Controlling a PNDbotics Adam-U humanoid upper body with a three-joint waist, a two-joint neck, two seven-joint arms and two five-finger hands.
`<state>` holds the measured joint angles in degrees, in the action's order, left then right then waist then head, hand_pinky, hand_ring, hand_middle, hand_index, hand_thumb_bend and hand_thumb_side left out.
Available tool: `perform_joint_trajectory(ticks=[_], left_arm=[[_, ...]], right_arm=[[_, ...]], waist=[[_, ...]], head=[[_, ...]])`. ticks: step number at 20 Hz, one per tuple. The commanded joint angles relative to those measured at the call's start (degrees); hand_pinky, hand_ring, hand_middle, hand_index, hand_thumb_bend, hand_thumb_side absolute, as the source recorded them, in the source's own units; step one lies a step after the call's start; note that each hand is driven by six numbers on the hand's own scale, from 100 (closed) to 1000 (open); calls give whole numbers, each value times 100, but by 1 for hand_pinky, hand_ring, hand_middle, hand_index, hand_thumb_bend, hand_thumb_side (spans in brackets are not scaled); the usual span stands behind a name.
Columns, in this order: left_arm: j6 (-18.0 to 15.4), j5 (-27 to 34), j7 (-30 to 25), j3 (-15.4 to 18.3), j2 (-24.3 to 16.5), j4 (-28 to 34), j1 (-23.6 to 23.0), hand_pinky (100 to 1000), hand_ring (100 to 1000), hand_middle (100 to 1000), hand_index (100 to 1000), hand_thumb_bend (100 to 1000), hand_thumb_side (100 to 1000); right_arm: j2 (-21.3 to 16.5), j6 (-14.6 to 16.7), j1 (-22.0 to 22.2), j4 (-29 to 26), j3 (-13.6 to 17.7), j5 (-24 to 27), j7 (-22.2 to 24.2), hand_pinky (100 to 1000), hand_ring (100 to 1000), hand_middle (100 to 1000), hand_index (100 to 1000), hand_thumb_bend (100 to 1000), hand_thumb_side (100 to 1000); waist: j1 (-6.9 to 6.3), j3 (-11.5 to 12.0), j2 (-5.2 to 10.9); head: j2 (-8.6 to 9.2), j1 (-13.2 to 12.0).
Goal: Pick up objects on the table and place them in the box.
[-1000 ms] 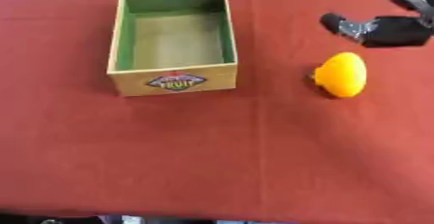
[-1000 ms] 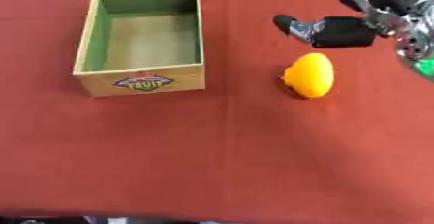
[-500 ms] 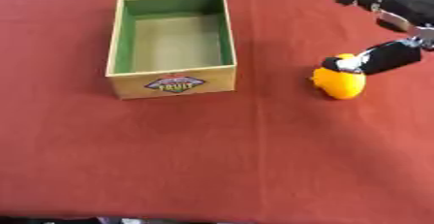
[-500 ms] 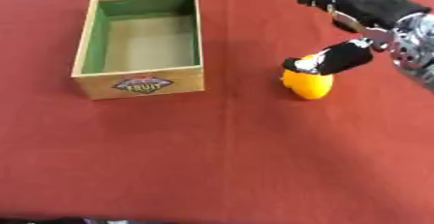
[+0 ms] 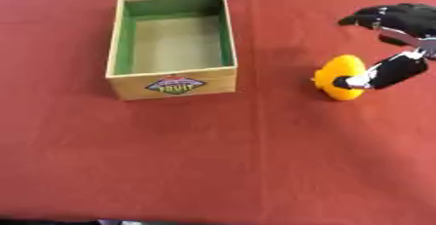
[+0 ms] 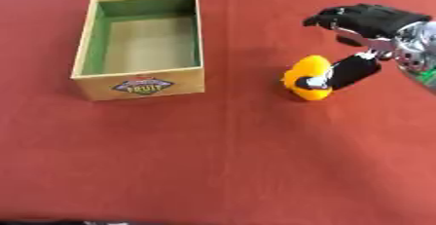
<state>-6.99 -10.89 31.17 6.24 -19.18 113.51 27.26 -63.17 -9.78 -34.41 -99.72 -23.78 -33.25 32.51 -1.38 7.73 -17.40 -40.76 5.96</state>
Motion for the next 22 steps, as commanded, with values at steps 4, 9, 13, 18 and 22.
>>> perform_joint_trajectory(ticks=[4, 9, 13, 18, 22], left_arm=[[0, -3, -2, 37, -157, 108, 57, 599, 603, 689, 826, 135, 909], [-3, 3, 0, 37, -148, 108, 63, 598, 603, 688, 826, 135, 908], [-2, 12, 6, 38, -142, 108, 63, 598, 603, 688, 826, 135, 910], [-4, 18, 7, 37, -138, 108, 62, 599, 603, 688, 826, 136, 910], [-3, 21, 4, 37, -136, 108, 60, 598, 603, 688, 826, 134, 910]], right_arm=[[-158, -162, -78, -300, 410, -16, 1211, 877, 949, 895, 1000, 421, 605], [-121, -254, -44, -223, 386, 66, 1294, 876, 947, 893, 1000, 424, 599], [-42, -277, -92, -49, 317, 48, 1292, 873, 945, 891, 1000, 475, 615], [114, -212, -232, 209, 208, -188, 1230, 873, 945, 893, 1000, 582, 634], [248, -157, -348, 499, 127, -387, 1181, 870, 942, 890, 1000, 622, 648]], waist=[[-7, -5, 81], [-9, -5, 64], [-14, 7, 55], [-28, 19, 49], [-40, 26, 38]], head=[[62, -26], [77, -21], [84, -15], [95, -4], [97, 1]])
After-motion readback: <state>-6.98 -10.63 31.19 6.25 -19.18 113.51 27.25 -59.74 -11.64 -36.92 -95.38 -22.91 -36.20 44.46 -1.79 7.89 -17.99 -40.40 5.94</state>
